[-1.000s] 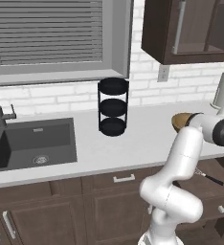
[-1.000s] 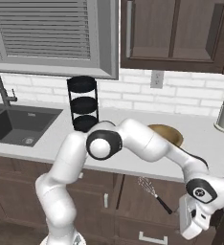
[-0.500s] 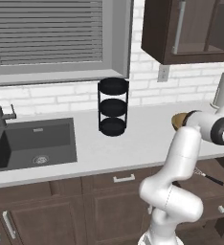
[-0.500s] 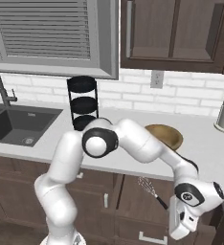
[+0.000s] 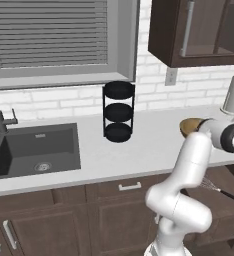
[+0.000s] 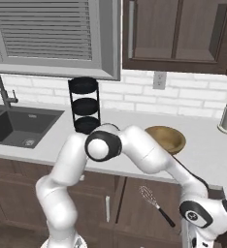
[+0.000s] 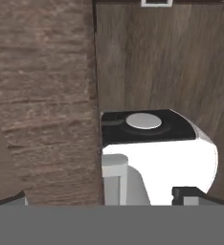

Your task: Pick the whisk from the drawer and place it on the counter.

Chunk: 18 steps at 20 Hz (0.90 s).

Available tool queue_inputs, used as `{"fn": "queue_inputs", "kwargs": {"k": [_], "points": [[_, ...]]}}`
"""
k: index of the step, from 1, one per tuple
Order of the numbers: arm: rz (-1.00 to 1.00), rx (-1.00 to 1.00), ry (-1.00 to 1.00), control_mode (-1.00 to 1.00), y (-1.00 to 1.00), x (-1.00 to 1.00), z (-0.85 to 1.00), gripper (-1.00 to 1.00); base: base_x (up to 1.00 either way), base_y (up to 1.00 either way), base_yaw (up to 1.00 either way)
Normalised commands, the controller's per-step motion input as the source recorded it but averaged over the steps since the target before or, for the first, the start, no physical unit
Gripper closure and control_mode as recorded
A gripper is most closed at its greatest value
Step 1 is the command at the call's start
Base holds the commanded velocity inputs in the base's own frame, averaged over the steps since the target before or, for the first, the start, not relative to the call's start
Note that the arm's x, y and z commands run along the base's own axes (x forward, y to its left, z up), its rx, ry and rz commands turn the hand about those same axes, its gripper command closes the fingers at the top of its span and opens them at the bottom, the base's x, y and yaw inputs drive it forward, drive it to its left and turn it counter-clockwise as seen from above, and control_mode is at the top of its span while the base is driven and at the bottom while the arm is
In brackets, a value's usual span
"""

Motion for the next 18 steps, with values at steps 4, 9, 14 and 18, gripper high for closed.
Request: {"fn": "queue_inputs", "kwargs": {"k": [4, 9, 14, 18], "points": [[0.01, 0.0, -0.03, -1.0, -1.0, -1.0, -0.14, -1.0, 0.0, 0.0, 0.0], [-0.01, 0.1, -0.07, -1.0, -0.76, -0.84, 0.26, -1.0, 0.0, 0.0, 0.0], [-0.14, 0.08, -0.01, -1.0, 0.23, -0.13, 1.0, -1.0, 0.0, 0.0, 0.0], [-0.18, -0.03, 0.0, -1.0, 0.82, 0.0, 0.94, -1.0, 0.0, 0.0, 0.0]]}}
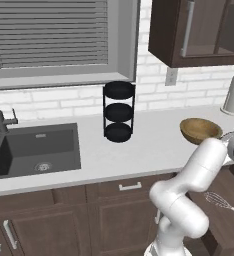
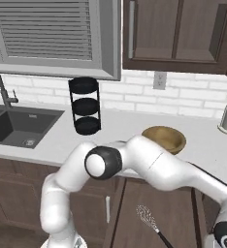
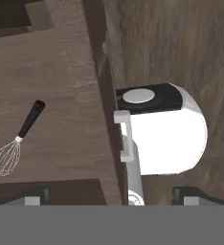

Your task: Pick the whisk from the drawer and place it on the counter.

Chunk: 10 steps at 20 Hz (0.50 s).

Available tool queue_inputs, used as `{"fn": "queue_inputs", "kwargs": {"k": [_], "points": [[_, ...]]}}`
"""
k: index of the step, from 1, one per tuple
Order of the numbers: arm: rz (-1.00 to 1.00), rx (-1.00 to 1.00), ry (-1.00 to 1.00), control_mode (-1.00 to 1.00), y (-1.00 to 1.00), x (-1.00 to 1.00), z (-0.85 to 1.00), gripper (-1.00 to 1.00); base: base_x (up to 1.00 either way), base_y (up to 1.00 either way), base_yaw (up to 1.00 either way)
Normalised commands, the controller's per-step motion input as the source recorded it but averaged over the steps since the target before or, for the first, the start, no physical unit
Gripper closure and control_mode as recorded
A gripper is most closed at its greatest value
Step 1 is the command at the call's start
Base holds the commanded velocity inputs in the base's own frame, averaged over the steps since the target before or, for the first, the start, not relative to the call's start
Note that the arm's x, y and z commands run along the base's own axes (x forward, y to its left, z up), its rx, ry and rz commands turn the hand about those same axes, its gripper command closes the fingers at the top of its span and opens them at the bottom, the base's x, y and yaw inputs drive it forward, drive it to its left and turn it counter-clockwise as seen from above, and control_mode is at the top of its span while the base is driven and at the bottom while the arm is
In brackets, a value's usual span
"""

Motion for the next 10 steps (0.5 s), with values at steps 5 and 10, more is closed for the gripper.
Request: {"fn": "queue_inputs", "kwargs": {"k": [5, 10], "points": [[-0.13, -0.09, 0.0, -1.0, 0.78, 0.0, 0.49, -1.0, 0.0, 0.0, 0.0], [-0.05, -0.08, 0.0, -1.0, 0.61, 0.0, 0.08, -1.0, 0.0, 0.0, 0.0]]}}
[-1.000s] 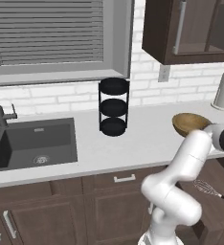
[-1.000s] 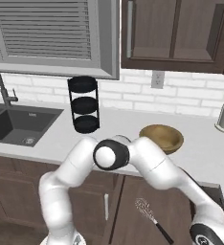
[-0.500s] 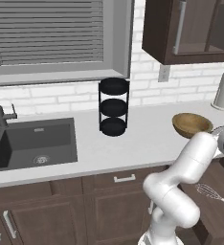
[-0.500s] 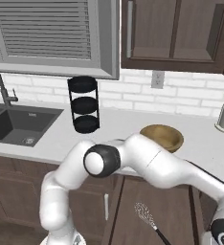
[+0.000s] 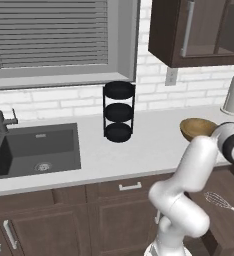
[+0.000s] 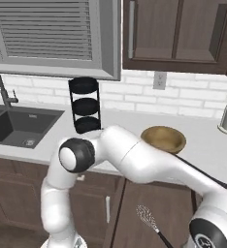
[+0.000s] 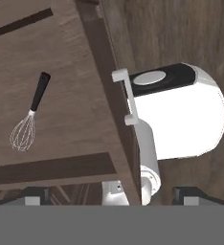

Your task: Pick the whisk from the drawer and place it on the counter.

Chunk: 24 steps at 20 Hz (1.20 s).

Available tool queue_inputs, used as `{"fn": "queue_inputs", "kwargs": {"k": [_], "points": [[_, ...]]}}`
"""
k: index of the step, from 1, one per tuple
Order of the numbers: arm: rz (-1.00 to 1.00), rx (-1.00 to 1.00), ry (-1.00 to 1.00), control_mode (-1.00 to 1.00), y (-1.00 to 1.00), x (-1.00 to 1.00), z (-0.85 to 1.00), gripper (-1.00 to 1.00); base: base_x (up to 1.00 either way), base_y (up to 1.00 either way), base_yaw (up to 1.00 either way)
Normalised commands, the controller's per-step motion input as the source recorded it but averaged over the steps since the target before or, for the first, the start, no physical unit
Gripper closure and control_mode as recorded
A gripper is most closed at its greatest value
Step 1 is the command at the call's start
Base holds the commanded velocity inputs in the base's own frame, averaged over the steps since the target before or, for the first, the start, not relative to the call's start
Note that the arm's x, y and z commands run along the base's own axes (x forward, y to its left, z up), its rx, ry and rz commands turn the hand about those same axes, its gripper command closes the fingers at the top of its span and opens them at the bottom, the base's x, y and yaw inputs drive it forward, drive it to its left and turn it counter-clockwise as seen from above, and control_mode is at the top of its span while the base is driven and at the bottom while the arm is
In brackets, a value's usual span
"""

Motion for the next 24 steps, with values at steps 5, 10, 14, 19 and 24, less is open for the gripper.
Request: {"fn": "queue_inputs", "kwargs": {"k": [5, 10, 14, 19, 24], "points": [[-0.02, -0.06, 0.0, -1.0, 0.67, 0.0, 0.0, -1.0, 0.0, 0.0, 0.0], [-0.01, -0.04, 0.0, -1.0, 0.47, 0.04, 0.0, -1.0, 0.0, 0.0, 0.0], [0.0, 0.0, 0.0, -1.0, 0.12, 0.03, 0.0, -1.0, 0.0, 0.0, 0.0], [0.01, -0.03, 0.0, -1.0, 0.12, 0.07, 0.0, -1.0, 0.0, 0.0, 0.0], [0.02, -0.1, 0.0, -1.0, 0.82, 0.08, 0.0, -1.0, 0.0, 0.0, 0.0]]}}
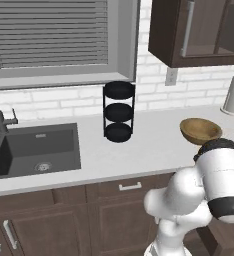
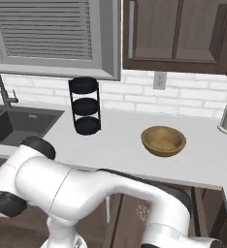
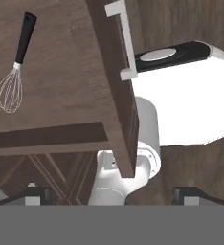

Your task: Pick the whisk from the drawer and place it on the counter.

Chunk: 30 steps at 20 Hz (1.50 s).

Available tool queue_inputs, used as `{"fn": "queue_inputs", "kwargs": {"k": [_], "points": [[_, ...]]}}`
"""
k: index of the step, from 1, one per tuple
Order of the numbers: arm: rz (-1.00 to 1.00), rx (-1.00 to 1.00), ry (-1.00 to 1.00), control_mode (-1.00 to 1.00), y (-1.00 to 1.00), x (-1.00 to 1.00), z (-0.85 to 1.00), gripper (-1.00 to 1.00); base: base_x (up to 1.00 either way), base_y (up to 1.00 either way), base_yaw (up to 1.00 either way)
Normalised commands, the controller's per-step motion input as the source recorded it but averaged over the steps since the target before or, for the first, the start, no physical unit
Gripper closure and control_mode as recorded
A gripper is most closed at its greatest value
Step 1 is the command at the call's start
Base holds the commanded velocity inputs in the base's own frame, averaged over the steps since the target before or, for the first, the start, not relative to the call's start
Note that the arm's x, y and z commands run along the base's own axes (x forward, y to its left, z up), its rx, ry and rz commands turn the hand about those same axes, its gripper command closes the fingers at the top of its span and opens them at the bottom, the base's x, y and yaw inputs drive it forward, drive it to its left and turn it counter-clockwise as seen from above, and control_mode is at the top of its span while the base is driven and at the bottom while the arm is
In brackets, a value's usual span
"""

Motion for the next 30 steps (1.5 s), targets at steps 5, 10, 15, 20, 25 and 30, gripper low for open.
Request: {"fn": "queue_inputs", "kwargs": {"k": [5, 10, 15, 20, 25, 30], "points": [[0.05, -0.09, 0.03, -1.0, 0.91, 0.4, 0.09, -1.0, 0.0, 0.0, 0.0], [-0.02, -0.33, 0.31, -1.0, 0.89, 0.47, 0.45, -1.0, 0.0, 0.0, 0.0], [-0.18, -0.21, 0.18, -1.0, 0.22, 0.49, -0.11, -1.0, 0.0, 0.0, 0.0], [-0.32, -0.04, 0.03, -1.0, 0.14, 0.6, -0.38, -1.0, 0.0, 0.0, 0.0], [-0.12, 0.0, 0.0, -1.0, -0.3, 0.62, -0.3, -1.0, 0.0, 0.0, 0.0], [-0.11, -0.03, 0.04, -1.0, -0.29, 0.61, -0.2, -1.0, 0.0, 0.0, 0.0]]}}
